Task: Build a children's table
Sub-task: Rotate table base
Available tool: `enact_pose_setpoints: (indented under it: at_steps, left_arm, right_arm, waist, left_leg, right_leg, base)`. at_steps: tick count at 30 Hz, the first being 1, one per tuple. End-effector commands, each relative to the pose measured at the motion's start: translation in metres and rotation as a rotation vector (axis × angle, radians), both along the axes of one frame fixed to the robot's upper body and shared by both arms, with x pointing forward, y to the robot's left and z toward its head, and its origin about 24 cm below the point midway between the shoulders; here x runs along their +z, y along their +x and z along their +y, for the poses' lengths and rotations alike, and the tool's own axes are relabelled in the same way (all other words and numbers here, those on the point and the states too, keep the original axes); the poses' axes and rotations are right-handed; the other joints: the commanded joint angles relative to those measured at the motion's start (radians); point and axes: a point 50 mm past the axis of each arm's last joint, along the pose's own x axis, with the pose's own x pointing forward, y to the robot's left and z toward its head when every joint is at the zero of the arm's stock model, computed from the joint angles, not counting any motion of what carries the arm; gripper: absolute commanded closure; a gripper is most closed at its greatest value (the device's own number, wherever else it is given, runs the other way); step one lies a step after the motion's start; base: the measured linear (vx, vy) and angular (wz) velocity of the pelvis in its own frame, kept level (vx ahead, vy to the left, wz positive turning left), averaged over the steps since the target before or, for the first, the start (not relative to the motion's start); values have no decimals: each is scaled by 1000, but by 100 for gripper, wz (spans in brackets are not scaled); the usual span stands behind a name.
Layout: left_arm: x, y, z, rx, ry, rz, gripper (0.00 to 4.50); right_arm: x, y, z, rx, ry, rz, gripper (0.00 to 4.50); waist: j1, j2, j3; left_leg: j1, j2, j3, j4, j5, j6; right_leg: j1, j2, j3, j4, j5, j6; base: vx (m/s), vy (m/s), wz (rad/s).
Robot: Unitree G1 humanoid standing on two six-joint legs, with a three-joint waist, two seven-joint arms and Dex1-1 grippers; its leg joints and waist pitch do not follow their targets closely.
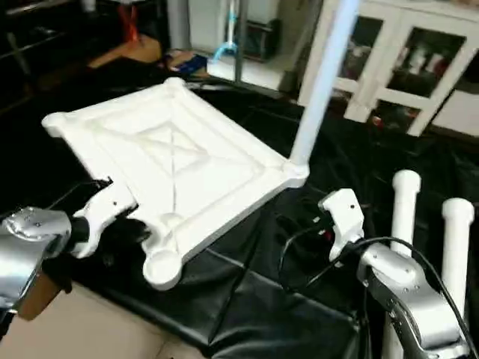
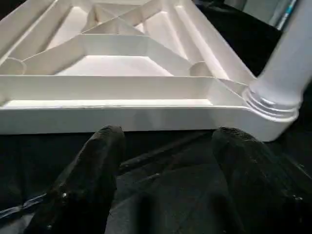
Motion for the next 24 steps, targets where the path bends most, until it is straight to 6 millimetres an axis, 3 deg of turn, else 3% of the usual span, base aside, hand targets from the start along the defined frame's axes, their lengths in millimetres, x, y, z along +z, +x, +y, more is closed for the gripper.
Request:
enact_pose_setpoints:
  at_steps: [1,5,7,11,12,13,14,15,19,24]
  left_arm:
    - [-18,-5,7,34,66,78,344]
    - [-19,1,7,60,79,41,344]
    - [-20,10,2,106,19,-14,344]
    - [-18,24,-16,105,-83,-119,344]
    - [-18,26,-18,104,-99,-134,344]
    - [-19,33,-29,105,-147,-177,344]
    - [-20,38,-36,105,-177,-203,344]
    - [-21,44,-48,93,-213,-225,344]
    - [-33,52,-62,53,-180,-182,344]
    - [-38,68,-89,-36,-128,-237,344]
  right_arm:
    - [5,-3,-5,-22,-4,-11,127]
    - [4,-4,-6,-30,-8,-12,127]
    - [5,-4,-6,-41,-2,-15,127]
    - [7,-1,-5,-49,10,-21,127]
    - [7,-1,-4,-50,12,-21,127]
    - [7,1,-4,-56,13,-24,127]
    - [7,2,-3,-60,13,-26,127]
    - [7,3,-2,-63,11,-28,127]
    - [8,3,-1,-53,10,-29,127]
    - [10,3,-4,-55,0,-34,127]
  waist:
    - [0,15,-45]
    - [-6,23,-45]
    - [-10,20,-42]
    - [-7,18,-42]
    - [-6,19,-45]
    - [-9,12,-44]
    - [-8,13,-45]
    - [-2,13,-48]
    - [-2,6,-48]
    - [1,0,-49]
  left_leg:
    - [20,46,-34,-97,-384,-60]
    - [19,47,-36,-96,-390,-49]
    - [24,44,-36,-94,-429,-51]
    - [25,45,-41,-93,-451,-49]
    - [26,47,-43,-93,-453,-52]
    - [20,48,-43,-96,-451,-51]
    - [22,47,-43,-96,-454,-52]
    - [32,49,-40,-93,-457,-55]
    - [17,50,-44,-98,-428,-57]
    - [19,49,-35,-91,-375,-37]
  right_leg:
    - [20,-40,38,-63,-300,-160]
    - [19,-41,38,-70,-359,-157]
    - [12,-39,36,-79,-442,-137]
    - [7,-42,34,-91,-519,-108]
    - [6,-43,34,-90,-515,-104]
    - [8,-40,32,-90,-495,-103]
    - [8,-39,31,-90,-492,-101]
    - [0,-40,33,-89,-461,-112]
    - [15,-44,32,-81,-409,-117]
    - [14,-46,37,-82,-366,-130]
  base:
    - [0,0,0]
    - [0,0,0]
    - [0,0,0]
    - [0,0,0]
    - [0,0,0]
    - [0,0,0]
    - [0,0,0]
    - [0,0,0]
    - [0,0,0]
    - [0,0,0]
